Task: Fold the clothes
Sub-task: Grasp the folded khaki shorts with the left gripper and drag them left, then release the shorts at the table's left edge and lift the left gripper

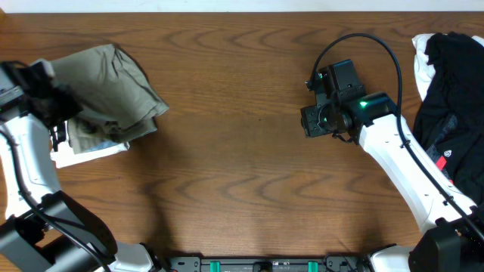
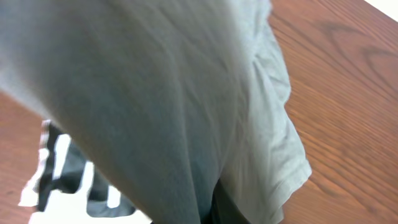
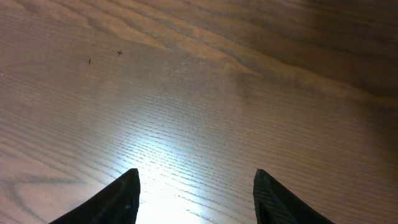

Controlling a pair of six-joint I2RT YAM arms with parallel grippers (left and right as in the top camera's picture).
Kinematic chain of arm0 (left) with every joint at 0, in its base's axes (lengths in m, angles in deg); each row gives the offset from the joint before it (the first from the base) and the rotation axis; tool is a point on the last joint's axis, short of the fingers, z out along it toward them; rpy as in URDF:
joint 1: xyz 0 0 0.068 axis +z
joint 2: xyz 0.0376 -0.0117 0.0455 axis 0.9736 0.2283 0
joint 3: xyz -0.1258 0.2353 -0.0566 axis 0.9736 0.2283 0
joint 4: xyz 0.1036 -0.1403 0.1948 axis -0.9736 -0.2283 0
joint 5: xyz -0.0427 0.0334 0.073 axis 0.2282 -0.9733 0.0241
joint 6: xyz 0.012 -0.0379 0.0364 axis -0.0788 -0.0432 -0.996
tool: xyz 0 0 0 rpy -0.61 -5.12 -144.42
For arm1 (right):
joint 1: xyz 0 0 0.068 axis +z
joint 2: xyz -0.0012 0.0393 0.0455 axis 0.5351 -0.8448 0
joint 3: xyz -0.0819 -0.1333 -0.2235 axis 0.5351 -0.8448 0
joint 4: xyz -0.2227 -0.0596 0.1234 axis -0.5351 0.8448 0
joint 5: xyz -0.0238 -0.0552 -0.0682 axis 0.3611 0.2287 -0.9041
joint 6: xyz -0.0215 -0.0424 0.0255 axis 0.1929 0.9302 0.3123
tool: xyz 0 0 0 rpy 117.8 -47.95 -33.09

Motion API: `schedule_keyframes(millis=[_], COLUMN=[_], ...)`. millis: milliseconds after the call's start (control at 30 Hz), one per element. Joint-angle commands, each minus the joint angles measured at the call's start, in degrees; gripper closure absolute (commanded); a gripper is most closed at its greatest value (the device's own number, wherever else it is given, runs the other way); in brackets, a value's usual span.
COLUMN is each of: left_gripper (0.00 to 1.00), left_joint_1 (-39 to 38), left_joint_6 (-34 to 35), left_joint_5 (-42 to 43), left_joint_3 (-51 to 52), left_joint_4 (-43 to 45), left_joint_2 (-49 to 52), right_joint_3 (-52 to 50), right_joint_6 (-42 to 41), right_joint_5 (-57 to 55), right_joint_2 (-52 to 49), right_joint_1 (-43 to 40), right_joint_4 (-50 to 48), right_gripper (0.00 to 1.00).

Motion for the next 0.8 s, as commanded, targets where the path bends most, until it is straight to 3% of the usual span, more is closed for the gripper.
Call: schedule_keyframes(millis=[0, 233, 367, 400, 433, 567, 700, 767], left_gripper=[0.94, 0.94, 0.92, 0.85, 0.67, 0.51, 0.50, 0.54], left_joint_1=[2.3, 4.3, 4.5, 4.5, 4.5, 4.5, 4.6, 4.7], left_joint_6=[-0.9, -1.0, -1.0, -1.1, -1.0, -0.9, 5.7, 9.2], left_joint_5=[1.1, 0.2, -4.7, -6.2, -7.3, -12.9, -22.2, -18.1], left_joint_3=[-2.4, -2.4, -2.3, -2.2, -2.1, -1.5, -1.5, -1.5], left_joint_4=[0.6, 3.8, 3.7, 3.7, 3.6, 2.9, 2.0, 2.1], left_joint_2=[-0.6, -0.3, -0.3, -0.3, -0.3, -0.3, -0.3, -0.3], right_joint_3=[0.0, 0.0, 0.0, 0.0, 0.0, 0.0, 0.0, 0.0], right_joint_6=[0.8, 0.8, 0.8, 0.8, 0.8, 0.8, 0.9, 0.9], right_joint_5=[-0.2, -0.2, -0.2, -0.2, -0.2, -0.2, -0.2, -0.2], right_joint_2=[0.6, 0.6, 0.6, 0.6, 0.6, 0.6, 0.6, 0.6], right_joint_1=[-0.3, -0.3, -0.3, -0.3, -0.3, -0.3, -0.3, -0.4], right_joint_4=[0.1, 0.0, 0.0, 0.0, 0.0, 0.2, 0.3, 0.3], right_gripper=[0.44, 0.44, 0.44, 0.44, 0.44, 0.44, 0.44, 0.44])
